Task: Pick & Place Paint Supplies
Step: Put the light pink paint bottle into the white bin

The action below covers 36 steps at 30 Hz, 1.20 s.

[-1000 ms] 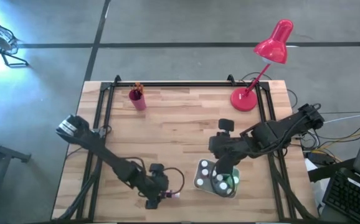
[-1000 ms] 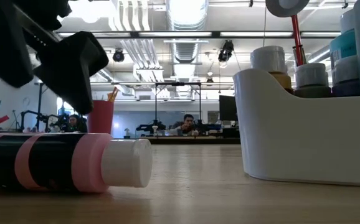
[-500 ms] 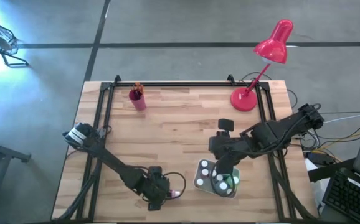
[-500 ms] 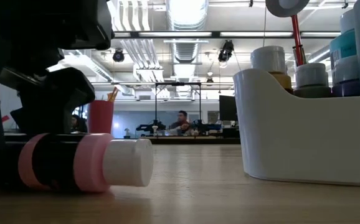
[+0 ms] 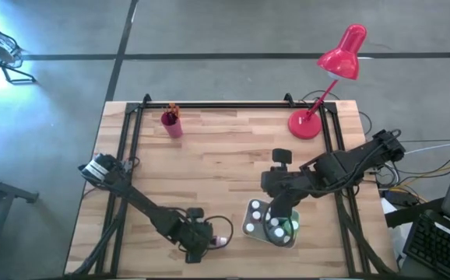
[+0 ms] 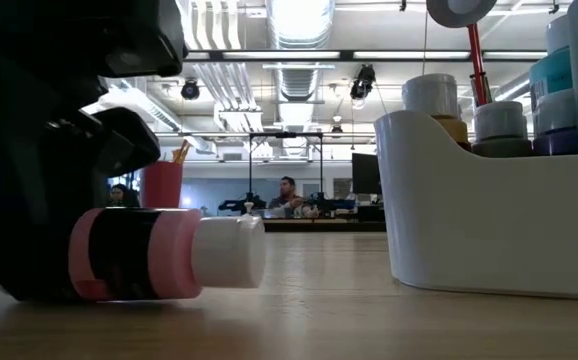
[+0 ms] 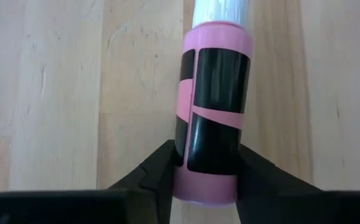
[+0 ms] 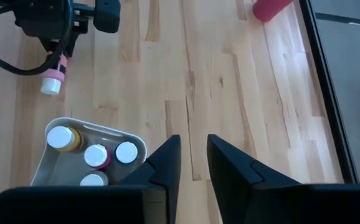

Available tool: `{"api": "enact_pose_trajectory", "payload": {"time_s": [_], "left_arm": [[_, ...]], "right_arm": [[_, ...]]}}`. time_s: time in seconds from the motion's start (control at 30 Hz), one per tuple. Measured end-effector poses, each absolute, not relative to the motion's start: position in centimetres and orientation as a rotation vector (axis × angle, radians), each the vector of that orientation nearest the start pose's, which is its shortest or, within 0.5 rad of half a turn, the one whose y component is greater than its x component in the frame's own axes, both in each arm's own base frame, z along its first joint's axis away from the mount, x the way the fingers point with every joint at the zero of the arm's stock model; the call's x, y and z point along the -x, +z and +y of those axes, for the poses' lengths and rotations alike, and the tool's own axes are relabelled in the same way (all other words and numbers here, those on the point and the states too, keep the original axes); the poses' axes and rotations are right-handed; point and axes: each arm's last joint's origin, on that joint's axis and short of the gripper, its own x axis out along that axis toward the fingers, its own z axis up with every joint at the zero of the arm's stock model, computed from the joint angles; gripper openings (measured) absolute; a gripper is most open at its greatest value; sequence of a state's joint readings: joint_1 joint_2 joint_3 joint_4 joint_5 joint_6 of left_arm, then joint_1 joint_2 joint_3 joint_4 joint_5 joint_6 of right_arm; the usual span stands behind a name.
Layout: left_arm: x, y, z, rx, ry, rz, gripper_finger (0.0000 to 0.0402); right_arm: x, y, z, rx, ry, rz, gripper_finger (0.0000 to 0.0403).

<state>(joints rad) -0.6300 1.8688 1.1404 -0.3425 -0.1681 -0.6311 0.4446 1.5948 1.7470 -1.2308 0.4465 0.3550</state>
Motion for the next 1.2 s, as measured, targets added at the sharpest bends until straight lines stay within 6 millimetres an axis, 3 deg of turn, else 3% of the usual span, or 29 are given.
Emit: {"api": "enact_pose_trajectory", "payload": {"time_s": [0.23, 0.47, 0.77, 1.2], "left_arm": [[-29.8, 16.3, -21.0, 0.121, -0.081, 1.021, 0.0123], [-29.7, 21.0, -20.2, 0.017, -0.054, 0.759, 0.0123], [-29.0, 26.1, -18.5, -0.052, 0.02, 0.415, 0.0123], [-28.9, 27.8, -15.8, -0.017, -0.071, 0.123, 0.0123]], "right_arm": [[-27.9, 38.1, 12.0, 0.095, -0.149, 0.964, 0.0054], [-28.0, 38.1, 12.2, 0.072, -0.127, 0.959, 0.0051], [-28.8, 38.6, 12.8, 0.002, -0.042, 0.889, 0.0086], [-28.7, 39.4, 16.0, 0.073, 0.134, 0.754, 0.0142]]}}
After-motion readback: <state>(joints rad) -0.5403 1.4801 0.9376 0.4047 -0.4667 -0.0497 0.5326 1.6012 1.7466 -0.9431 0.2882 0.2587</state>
